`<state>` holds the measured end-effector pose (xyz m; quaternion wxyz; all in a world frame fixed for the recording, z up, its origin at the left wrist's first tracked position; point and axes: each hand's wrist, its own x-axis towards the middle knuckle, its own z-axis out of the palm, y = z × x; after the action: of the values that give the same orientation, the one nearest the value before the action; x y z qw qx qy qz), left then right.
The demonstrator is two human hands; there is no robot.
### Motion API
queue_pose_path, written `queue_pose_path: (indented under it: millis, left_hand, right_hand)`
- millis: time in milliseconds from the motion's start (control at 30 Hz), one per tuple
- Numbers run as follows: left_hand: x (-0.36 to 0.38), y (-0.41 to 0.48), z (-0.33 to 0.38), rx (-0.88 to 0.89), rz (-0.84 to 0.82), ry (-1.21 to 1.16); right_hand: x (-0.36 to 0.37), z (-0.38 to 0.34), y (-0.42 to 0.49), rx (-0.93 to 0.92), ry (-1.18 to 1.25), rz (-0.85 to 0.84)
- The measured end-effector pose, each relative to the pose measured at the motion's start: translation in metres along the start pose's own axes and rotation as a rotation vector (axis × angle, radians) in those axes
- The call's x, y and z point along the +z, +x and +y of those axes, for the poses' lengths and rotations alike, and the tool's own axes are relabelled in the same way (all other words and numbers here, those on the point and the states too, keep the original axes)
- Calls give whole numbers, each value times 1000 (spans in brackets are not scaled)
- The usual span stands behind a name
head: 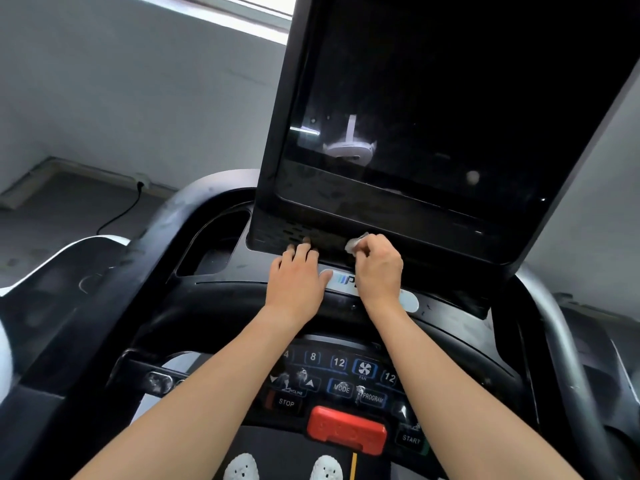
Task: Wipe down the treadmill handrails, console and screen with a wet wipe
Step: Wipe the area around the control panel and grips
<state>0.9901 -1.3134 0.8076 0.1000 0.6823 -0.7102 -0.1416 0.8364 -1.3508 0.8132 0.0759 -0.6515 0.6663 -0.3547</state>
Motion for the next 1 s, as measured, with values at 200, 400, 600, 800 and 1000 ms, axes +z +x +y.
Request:
queue_pose_path:
  millis: [200, 400, 600, 800, 1000]
  left_hand:
    - [-2, -1, 0, 4, -25, -3]
    - [-1, -1, 0, 8, -32, -4]
    - [-2, 0, 0, 5, -32, -20]
    - [-2, -1, -1, 10, -40, -16]
    - [-3, -2, 0, 8, -31, -22]
  right_hand:
    - [-14, 20, -5, 85, -39, 116]
    - [-24, 23, -6, 347, 43, 179]
    - [-20, 7, 3, 172, -25, -30]
    - [-29, 26, -12, 418, 9, 192]
    - [-21, 8, 1, 253, -29, -20]
